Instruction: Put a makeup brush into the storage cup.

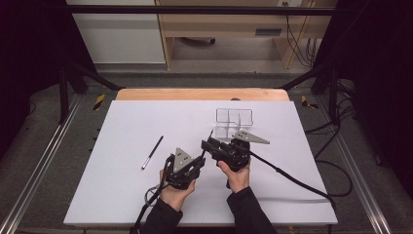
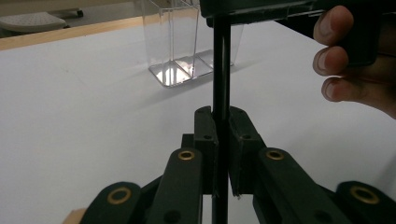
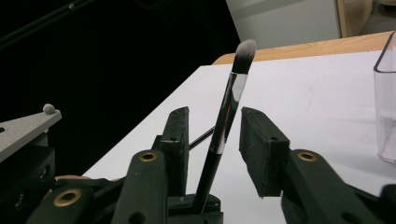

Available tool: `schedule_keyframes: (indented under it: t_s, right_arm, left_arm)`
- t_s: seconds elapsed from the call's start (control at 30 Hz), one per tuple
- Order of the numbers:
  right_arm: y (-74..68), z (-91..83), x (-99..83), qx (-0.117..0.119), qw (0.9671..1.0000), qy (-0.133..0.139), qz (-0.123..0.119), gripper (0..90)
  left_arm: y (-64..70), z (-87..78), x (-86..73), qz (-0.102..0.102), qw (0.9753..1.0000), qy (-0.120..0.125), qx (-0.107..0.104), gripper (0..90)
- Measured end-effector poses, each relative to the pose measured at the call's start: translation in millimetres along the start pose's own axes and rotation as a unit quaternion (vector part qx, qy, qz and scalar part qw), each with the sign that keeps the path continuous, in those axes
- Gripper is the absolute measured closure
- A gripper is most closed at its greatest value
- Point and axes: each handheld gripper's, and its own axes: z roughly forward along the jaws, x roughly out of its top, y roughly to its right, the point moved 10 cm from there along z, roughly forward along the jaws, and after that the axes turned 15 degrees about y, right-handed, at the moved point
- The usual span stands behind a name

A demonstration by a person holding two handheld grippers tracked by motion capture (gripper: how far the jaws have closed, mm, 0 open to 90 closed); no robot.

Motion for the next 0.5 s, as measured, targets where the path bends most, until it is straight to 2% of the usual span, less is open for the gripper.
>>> schedule_keyframes:
  t_s: [0.5]
  right_arm:
    - [-3.1, 0.8, -0.7, 0.009, 0.9998, 0.008, 0.013, 81.5]
  left_arm:
    - [2.3, -1.9, 0.3, -0.004, 1.0000, 0.005, -0.002, 83.1]
